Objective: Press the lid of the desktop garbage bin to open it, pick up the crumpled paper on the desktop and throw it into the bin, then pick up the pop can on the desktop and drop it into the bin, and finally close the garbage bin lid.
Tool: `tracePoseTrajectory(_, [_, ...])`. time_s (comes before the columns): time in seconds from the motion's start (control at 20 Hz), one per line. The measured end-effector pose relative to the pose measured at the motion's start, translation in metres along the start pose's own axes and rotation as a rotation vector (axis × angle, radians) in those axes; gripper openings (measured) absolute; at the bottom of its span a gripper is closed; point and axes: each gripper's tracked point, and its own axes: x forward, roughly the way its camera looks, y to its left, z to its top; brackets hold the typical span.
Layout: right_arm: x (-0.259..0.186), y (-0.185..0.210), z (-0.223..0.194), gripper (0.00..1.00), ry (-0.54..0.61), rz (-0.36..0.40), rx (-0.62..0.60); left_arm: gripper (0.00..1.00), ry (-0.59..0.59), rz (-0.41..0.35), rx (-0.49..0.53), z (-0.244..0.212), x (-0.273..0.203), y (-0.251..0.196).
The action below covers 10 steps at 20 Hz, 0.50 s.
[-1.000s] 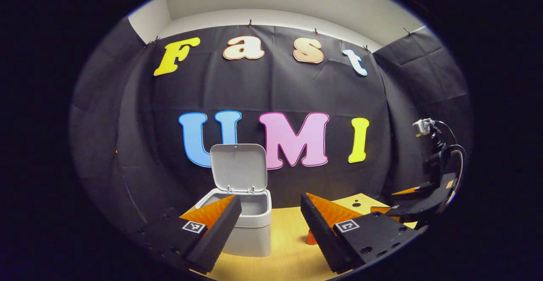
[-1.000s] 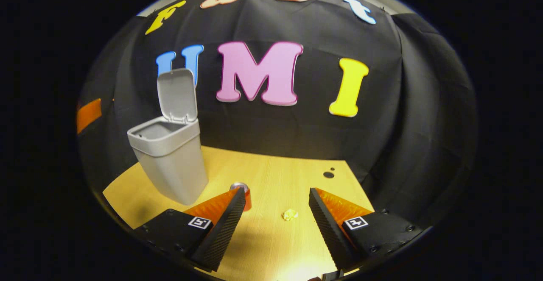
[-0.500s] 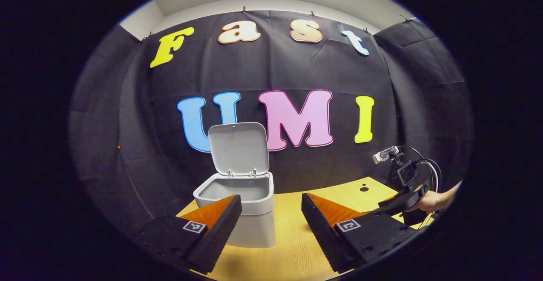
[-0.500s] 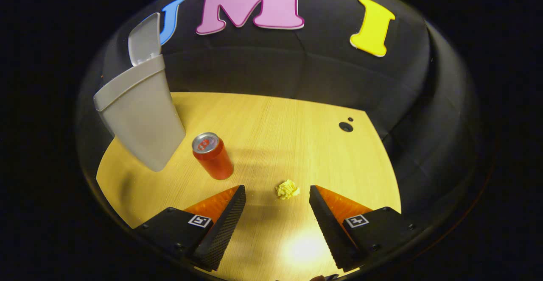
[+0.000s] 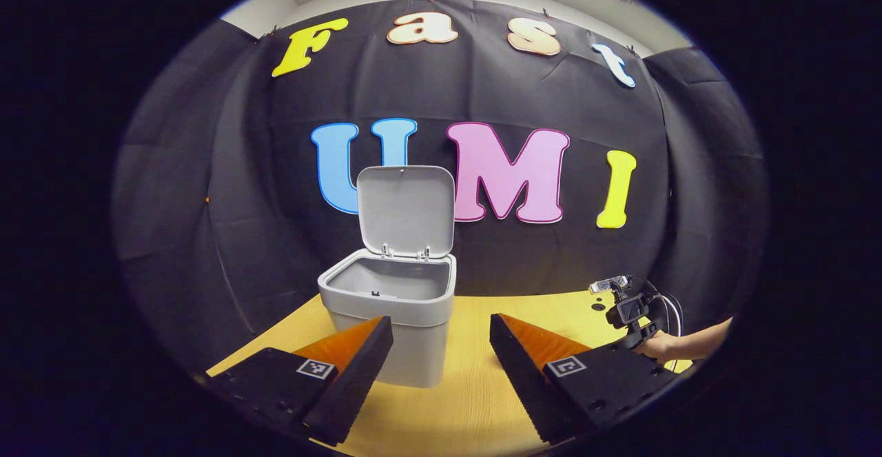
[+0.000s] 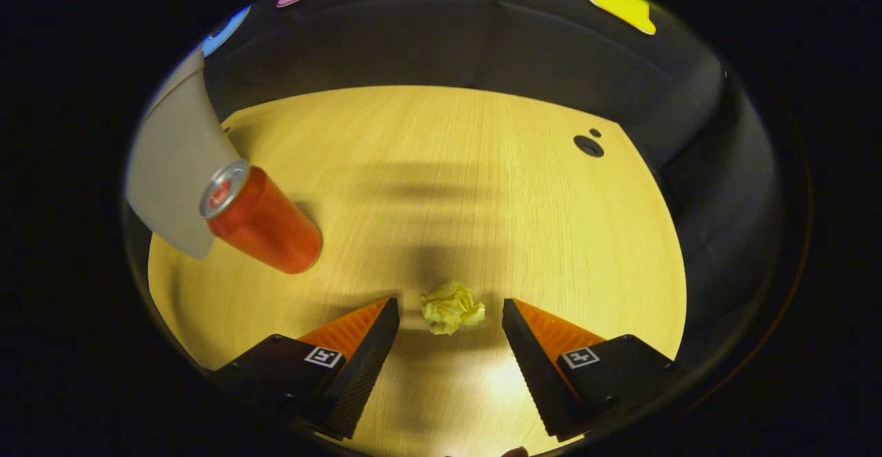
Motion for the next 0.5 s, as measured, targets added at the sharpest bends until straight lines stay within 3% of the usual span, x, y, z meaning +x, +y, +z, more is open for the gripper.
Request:
tracePoseTrajectory(0.2, [0.009,0.0,0.0,0.94,0.015,0.027,0.041,0.96,0.025,-0.01,-0.008,-0.004,0.005,-0.005])
tracePoseTrajectory(0.25, [0.01,0.0,0.001,0.86,0.006,0.032,0.048,0.95,0.035,-0.03,-0.016,-0.005,0.006,-0.012])
tracePoseTrajectory(0.3, [0.012,-0.001,0.003,0.72,-0.006,0.031,0.043,0.94,0.031,-0.05,-0.024,-0.002,0.007,-0.018])
tracePoseTrajectory(0.45, [0.011,-0.001,0.003,0.71,-0.005,0.03,0.044,0.94,0.012,-0.086,-0.011,0.008,0.012,-0.032])
tracePoseTrajectory(0.5, [0.011,-0.001,0.002,0.53,0.0,0.026,0.042,0.94,0.007,-0.094,-0.005,0.01,0.013,-0.036])
